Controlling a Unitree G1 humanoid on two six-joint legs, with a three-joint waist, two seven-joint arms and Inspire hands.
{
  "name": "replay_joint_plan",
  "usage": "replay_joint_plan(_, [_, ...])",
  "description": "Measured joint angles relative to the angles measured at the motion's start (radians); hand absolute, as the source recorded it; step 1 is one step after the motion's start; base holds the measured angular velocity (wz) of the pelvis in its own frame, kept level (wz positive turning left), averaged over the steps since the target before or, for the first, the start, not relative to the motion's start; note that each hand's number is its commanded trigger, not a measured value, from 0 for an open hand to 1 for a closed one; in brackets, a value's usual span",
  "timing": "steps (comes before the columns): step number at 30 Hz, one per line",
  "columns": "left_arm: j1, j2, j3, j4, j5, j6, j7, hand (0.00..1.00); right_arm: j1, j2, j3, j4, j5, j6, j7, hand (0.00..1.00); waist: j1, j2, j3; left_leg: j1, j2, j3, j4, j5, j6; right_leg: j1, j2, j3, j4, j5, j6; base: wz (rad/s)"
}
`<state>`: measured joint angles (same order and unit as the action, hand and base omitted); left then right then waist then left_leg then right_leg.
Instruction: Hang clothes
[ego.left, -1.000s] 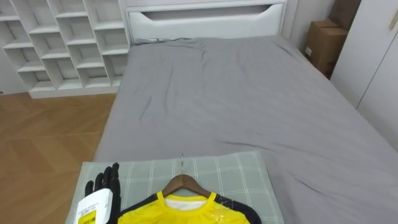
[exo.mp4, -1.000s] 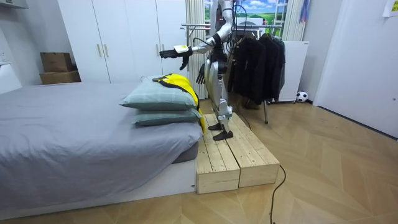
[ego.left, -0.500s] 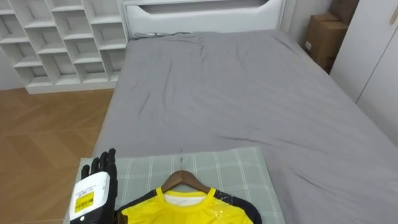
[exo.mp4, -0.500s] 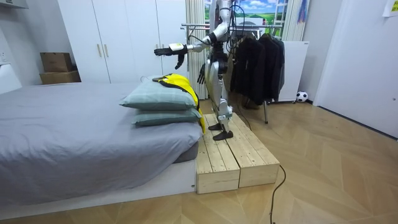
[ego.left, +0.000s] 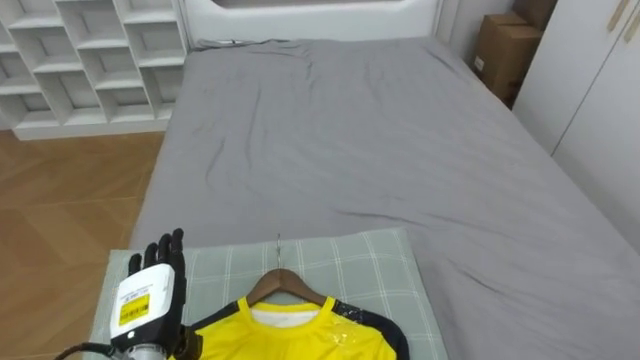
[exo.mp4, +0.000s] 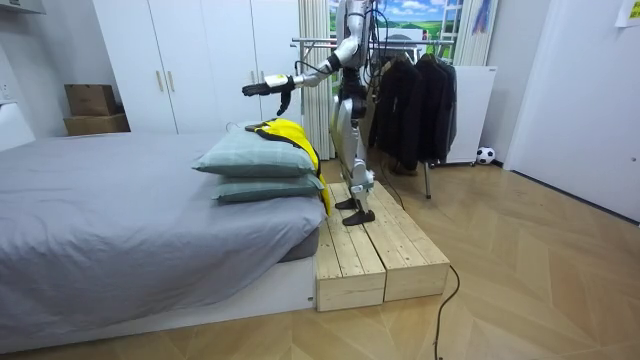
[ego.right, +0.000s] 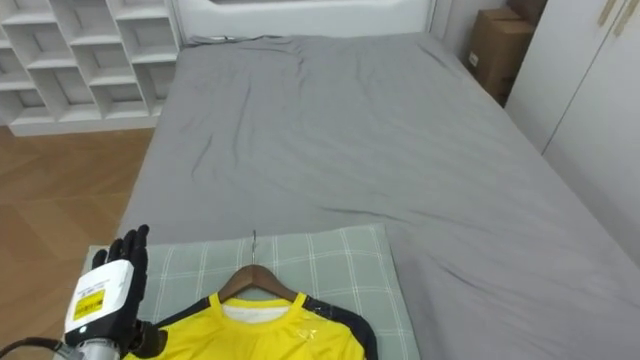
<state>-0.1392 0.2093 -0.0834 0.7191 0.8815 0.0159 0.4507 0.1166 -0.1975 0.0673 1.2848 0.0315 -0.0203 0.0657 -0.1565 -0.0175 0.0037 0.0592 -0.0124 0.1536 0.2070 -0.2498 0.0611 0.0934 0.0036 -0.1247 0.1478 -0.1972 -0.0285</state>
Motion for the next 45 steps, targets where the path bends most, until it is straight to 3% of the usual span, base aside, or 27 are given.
replay_joint_plan(11, [-0.004, -0.027, -0.018, 0.051, -0.008, 0.007, -0.001, 0.0, 0.002, -0.001, -0.001, 0.045, -0.014, 0.046, 0.005, 0.0, -0.007, -0.009, 0.0052, -0.009, 0.0, 0.002, -0.002, 0.003, 0.0, -0.013, 0.0, 0.004, 0.003, 0.0, 0.0, 0.0])
replay_joint_plan(20, [-0.004, -0.044, -0.019, 0.068, -0.006, 0.008, -0.009, 0.0, 0.004, 0.0, -0.002, 0.053, -0.039, 0.085, 0.013, 0.0, -0.012, -0.014, 0.0039, -0.018, 0.0, 0.007, -0.002, 0.003, 0.0, -0.026, 0.0, 0.009, 0.009, 0.0, 0.0, -0.01])
replay_joint_plan(30, [0.016, -0.046, -0.053, 0.107, -0.007, 0.016, -0.03, 0.0, 0.0, 0.008, -0.001, 0.05, -0.076, 0.087, 0.012, 0.0, -0.031, -0.035, -0.0044, -0.013, 0.0, 0.007, -0.01, 0.008, 0.0, -0.022, 0.0, 0.012, 0.009, 0.0, 0.0, 0.0])
replay_joint_plan(35, [0.024, -0.062, -0.06, 0.156, -0.008, 0.016, -0.03, 0.0, -0.003, 0.01, -0.001, 0.059, -0.081, 0.094, 0.012, 0.0, -0.033, -0.041, -0.0008, -0.014, 0.0, 0.007, -0.009, 0.009, 0.0, -0.024, 0.0, 0.013, 0.011, 0.0, 0.0, 0.0])
replay_joint_plan(45, [0.021, -0.064, -0.056, 0.207, -0.026, 0.016, -0.03, 0.0, -0.036, 0.011, 0.0, 0.079, -0.08, 0.108, 0.014, 0.0, -0.031, -0.042, 0.0002, -0.03, 0.0, 0.007, -0.008, 0.013, 0.0, -0.046, 0.0, 0.013, 0.021, 0.0, -0.001, 0.0])
